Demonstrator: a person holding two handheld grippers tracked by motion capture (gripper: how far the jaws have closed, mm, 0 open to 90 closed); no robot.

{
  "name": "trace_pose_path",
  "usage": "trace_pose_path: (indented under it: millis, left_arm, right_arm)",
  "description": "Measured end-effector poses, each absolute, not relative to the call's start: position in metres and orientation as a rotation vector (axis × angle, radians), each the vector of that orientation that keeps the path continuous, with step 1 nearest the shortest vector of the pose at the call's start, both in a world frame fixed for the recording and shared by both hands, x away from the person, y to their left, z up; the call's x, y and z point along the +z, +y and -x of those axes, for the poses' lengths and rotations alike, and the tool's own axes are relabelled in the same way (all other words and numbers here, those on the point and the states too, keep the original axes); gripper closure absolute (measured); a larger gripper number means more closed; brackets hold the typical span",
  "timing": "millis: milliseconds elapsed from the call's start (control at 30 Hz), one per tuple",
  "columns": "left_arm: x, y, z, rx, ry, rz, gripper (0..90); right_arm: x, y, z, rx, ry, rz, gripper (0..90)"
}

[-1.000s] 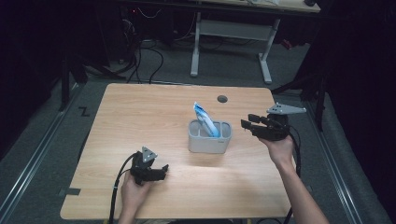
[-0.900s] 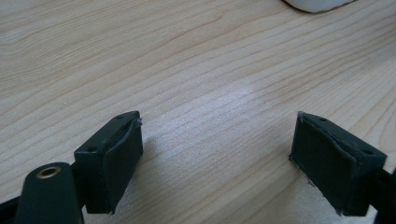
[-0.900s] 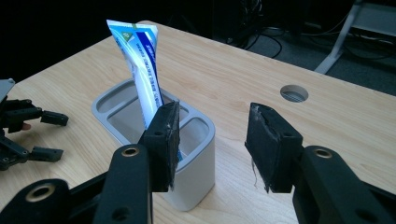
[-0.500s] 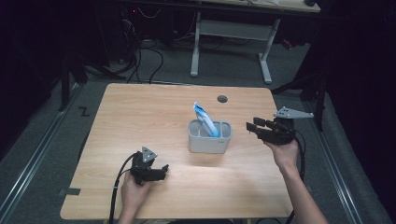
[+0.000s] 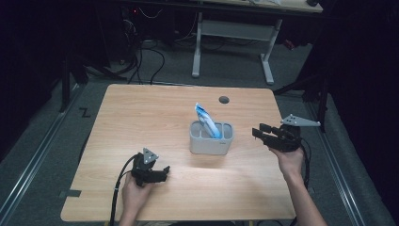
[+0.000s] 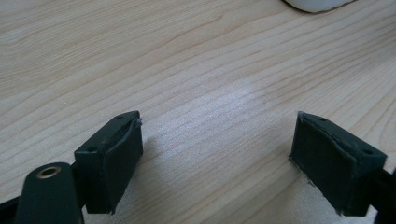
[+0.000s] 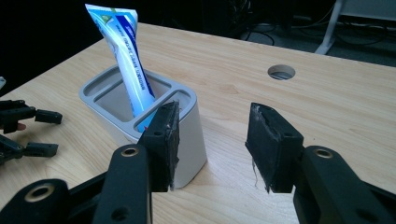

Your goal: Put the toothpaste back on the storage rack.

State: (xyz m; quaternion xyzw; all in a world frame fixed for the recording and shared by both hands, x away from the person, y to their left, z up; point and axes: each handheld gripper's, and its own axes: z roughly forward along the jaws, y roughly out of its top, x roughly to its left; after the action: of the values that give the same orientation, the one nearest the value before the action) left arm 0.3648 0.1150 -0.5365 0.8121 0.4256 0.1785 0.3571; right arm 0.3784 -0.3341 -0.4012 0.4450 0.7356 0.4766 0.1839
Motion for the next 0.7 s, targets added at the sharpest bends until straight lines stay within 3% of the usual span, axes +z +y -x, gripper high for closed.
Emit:
trace_pose_path:
  millis: [700]
  left_arm:
    - [-0.537,0.115,-0.365,0.461,1.100,-2.094,16.9]
  right_arm:
    - [-0.431,-0.349,-0.364,1.365,2.025,-1.338,54.3]
